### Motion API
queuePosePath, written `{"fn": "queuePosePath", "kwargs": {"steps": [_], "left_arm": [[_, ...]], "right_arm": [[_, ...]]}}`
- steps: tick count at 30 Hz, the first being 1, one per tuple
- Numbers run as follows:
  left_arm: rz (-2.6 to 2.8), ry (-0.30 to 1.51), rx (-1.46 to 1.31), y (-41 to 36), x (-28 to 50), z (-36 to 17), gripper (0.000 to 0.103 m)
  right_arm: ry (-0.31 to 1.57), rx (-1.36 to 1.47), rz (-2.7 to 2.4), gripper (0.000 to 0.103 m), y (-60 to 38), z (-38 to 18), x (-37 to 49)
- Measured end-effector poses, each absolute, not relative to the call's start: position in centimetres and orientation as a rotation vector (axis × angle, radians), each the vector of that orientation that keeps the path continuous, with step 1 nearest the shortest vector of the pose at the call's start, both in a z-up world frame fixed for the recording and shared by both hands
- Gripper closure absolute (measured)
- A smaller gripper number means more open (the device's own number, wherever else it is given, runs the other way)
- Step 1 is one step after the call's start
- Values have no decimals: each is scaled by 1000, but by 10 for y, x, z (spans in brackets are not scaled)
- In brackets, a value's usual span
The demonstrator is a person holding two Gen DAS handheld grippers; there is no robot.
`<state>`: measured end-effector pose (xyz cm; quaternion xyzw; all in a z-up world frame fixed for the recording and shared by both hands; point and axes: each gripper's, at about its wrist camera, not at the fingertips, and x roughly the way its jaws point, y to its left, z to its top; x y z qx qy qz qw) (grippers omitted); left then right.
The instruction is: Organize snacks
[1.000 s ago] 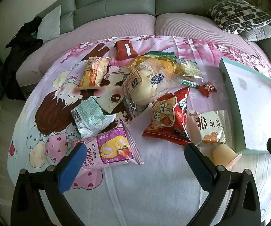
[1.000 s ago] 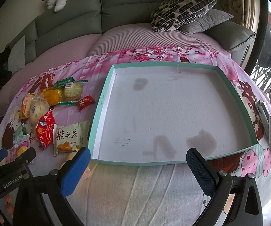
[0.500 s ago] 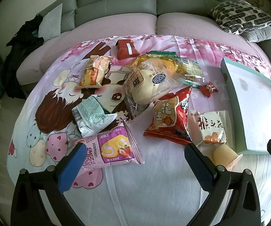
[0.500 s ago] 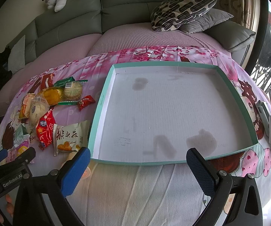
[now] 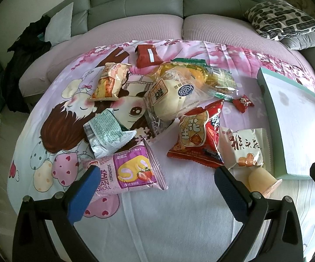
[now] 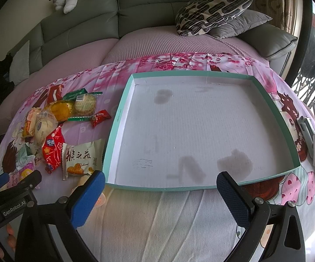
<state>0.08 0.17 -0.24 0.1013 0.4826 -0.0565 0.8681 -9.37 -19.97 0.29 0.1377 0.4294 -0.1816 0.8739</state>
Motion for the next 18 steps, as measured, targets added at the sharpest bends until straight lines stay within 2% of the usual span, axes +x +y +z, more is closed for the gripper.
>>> {"fn": "queuePosePath", "kwargs": {"steps": [18], "left_arm": [[-119,1010,209,2,0,-4,0]], "right_arm": [[898,289,-380,0,-200,3,-93]]}}
